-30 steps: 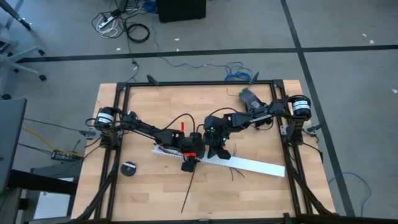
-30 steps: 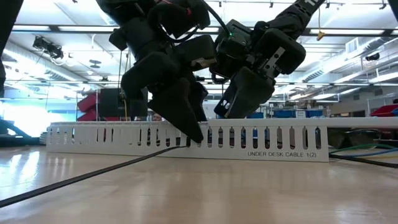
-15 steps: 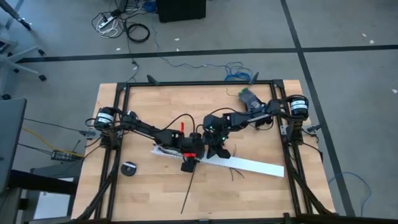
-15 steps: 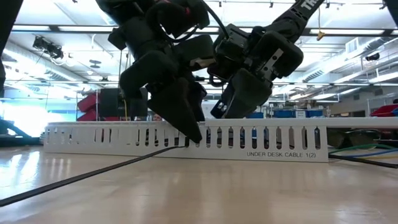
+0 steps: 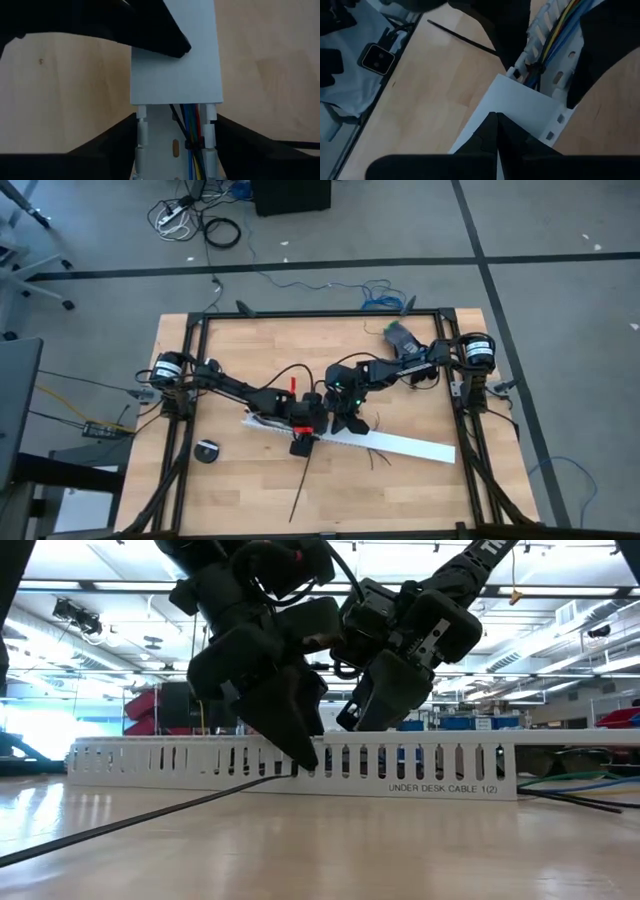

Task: Ziptie cables
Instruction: Close the lid on the cable duct

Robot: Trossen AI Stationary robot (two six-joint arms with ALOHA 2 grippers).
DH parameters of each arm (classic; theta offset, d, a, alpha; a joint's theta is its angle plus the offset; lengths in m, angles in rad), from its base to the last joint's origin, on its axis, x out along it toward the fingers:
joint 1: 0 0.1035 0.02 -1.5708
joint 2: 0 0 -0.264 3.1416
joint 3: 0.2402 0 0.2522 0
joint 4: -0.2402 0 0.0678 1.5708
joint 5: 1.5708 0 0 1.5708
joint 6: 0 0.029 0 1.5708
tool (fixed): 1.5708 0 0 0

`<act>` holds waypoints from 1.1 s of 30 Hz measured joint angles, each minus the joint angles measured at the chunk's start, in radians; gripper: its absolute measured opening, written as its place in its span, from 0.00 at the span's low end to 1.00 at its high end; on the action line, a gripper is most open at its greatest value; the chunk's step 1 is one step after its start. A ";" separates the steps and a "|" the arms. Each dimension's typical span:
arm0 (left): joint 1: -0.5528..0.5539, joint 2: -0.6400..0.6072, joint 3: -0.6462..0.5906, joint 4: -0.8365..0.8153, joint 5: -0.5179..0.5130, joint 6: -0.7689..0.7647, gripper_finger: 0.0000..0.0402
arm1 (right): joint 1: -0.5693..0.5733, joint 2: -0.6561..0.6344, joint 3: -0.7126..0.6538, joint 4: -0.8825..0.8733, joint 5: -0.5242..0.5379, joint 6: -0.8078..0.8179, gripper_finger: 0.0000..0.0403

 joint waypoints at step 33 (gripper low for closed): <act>-0.024 -0.007 0.071 -0.328 -0.058 0.004 0.67 | 0.004 0.001 -0.001 -0.015 0.011 0.025 0.00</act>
